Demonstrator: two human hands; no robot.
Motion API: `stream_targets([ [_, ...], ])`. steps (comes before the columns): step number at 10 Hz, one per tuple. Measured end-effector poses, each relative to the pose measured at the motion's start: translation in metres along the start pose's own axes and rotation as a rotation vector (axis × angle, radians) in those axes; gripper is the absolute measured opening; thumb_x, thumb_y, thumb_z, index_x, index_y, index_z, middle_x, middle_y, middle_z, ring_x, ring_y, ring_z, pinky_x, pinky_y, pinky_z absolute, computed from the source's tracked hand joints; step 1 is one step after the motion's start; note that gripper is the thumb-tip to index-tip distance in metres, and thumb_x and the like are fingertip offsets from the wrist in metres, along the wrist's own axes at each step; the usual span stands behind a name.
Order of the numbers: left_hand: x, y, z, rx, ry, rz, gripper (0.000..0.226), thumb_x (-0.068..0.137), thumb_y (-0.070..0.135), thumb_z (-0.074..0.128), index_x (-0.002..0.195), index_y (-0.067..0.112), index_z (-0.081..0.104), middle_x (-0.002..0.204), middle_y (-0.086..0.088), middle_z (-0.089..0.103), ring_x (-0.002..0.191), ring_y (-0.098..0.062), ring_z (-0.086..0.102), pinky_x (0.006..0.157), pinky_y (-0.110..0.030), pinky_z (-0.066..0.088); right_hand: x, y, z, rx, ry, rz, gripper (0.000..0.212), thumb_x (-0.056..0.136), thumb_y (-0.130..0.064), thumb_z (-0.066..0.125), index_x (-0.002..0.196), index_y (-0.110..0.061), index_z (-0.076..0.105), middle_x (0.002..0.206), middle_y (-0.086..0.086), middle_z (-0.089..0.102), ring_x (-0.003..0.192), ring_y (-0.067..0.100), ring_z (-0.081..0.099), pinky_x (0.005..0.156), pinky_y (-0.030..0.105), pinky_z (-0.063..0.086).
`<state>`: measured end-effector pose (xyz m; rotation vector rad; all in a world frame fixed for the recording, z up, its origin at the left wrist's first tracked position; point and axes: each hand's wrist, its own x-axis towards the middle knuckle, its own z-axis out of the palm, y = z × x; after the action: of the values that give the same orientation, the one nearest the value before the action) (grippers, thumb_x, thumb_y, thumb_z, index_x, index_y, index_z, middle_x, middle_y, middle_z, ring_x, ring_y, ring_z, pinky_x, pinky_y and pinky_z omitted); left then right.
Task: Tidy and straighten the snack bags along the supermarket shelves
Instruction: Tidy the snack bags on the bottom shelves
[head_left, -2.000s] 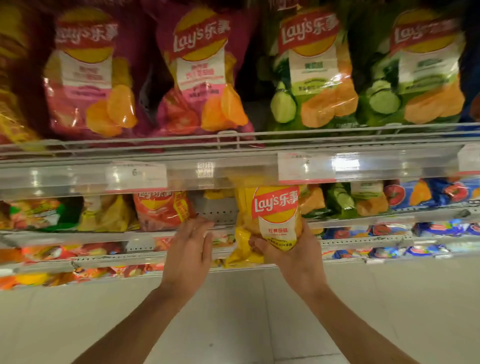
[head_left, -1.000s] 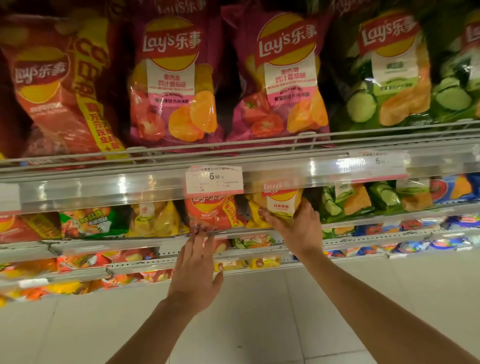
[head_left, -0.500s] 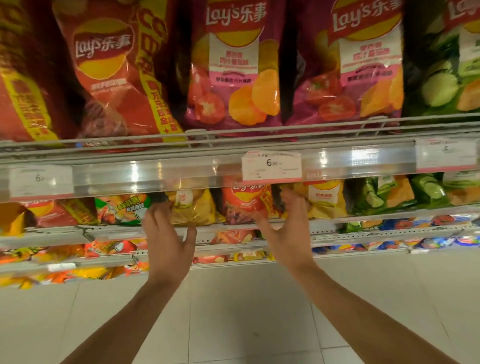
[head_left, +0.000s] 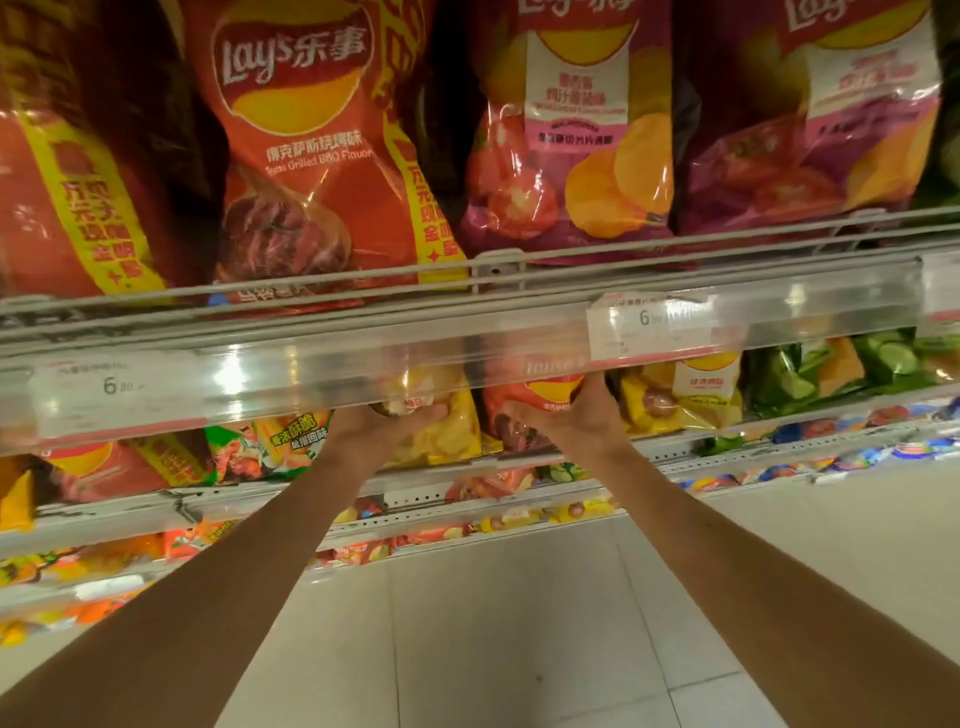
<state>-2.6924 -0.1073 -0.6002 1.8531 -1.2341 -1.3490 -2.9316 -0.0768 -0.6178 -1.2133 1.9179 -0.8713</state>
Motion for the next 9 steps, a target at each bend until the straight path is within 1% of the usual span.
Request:
stream_targets([
  [1,0.001,-0.001,-0.001,-0.046,0.071,-0.046,0.05,0.045,0.049,0.093,0.075,0.024,0.062,0.062,0.013,0.067,0.069,-0.005,0.062,0.063,-0.02,0.044,-0.005,-0.002,0.002,0.011,0.05,-0.025,0.106,0.059,-0.058,0.091,0.143,-0.024,0.036,0.134,-0.002,0.061,0.128,0.022,0.056,0.105,0.03,0.045],
  [2,-0.004,0.004,-0.004,-0.066,0.058,-0.124,0.06,0.03,0.054,0.087,0.071,0.017,0.062,0.052,0.013,0.064,0.059,-0.004,0.061,0.067,-0.024,0.042,-0.013,-0.008,-0.002,-0.01,0.088,-0.05,0.105,0.058,-0.063,0.09,0.141,-0.024,0.039,0.133,-0.003,0.062,0.127,0.021,0.057,0.108,0.037,0.048],
  [3,-0.005,0.005,-0.004,-0.118,0.03,-0.15,0.054,0.045,0.044,0.091,0.084,0.014,0.069,0.077,0.005,0.074,0.073,-0.006,0.066,0.09,-0.034,0.047,-0.023,-0.015,-0.008,-0.101,0.149,-0.09,0.104,0.057,-0.071,0.086,0.139,-0.024,0.043,0.13,-0.003,0.061,0.124,0.022,0.056,0.107,0.046,0.049],
  [4,-0.009,0.006,-0.006,-0.133,0.067,-0.115,0.079,0.045,0.043,0.092,0.11,0.005,0.068,0.11,-0.013,0.072,0.106,-0.03,0.066,0.104,-0.046,0.046,-0.042,-0.017,-0.016,-0.148,0.205,-0.132,0.107,0.057,-0.073,0.084,0.142,-0.026,0.038,0.131,-0.002,0.058,0.124,0.023,0.053,0.107,0.049,0.046],
  [5,-0.017,0.007,-0.004,-0.039,0.08,-0.025,0.07,0.062,0.043,0.09,0.112,0.001,0.064,0.11,-0.015,0.069,0.096,-0.031,0.067,0.084,-0.042,0.054,-0.062,-0.007,-0.033,-0.139,0.211,-0.128,0.102,0.055,-0.073,0.084,0.134,-0.034,0.033,0.124,-0.009,0.055,0.117,0.02,0.055,0.101,0.051,0.05],
  [6,-0.025,0.01,0.014,-0.032,0.151,0.057,0.048,0.065,0.035,0.09,0.098,0.015,0.061,0.092,-0.004,0.065,0.076,-0.015,0.06,0.065,-0.027,0.047,-0.08,0.013,-0.056,-0.069,0.206,-0.061,0.105,0.046,-0.08,0.082,0.13,-0.038,0.034,0.12,-0.011,0.057,0.111,0.017,0.059,0.094,0.05,0.056],
  [7,-0.034,0.023,0.049,-0.068,0.192,0.114,0.038,0.064,0.032,0.091,0.081,0.023,0.058,0.079,0.007,0.062,0.071,-0.009,0.059,0.059,-0.02,0.045,-0.091,0.035,-0.081,0.017,0.21,-0.012,0.106,0.041,-0.083,0.081,0.129,-0.041,0.038,0.122,-0.009,0.061,0.111,0.016,0.061,0.091,0.047,0.059],
  [8,-0.037,0.034,0.083,-0.167,0.251,0.166,0.046,0.061,0.024,0.094,0.092,0.022,0.06,0.085,0.016,0.061,0.076,0.004,0.056,0.058,-0.006,0.047,-0.096,0.052,-0.104,0.061,0.246,0.017,0.101,0.043,-0.08,0.084,0.125,-0.047,0.036,0.121,-0.01,0.061,0.109,0.018,0.062,0.09,0.045,0.059],
  [9,-0.043,0.047,0.117,-0.177,0.291,0.243,0.056,0.06,0.018,0.094,0.104,0.023,0.059,0.092,0.019,0.062,0.086,0.0,0.059,0.069,0.006,0.038,-0.097,0.063,-0.124,0.094,0.285,0.032,0.098,0.044,-0.08,0.081,0.123,-0.052,0.031,0.12,-0.009,0.06,0.109,0.018,0.061,0.088,0.041,0.059],
])
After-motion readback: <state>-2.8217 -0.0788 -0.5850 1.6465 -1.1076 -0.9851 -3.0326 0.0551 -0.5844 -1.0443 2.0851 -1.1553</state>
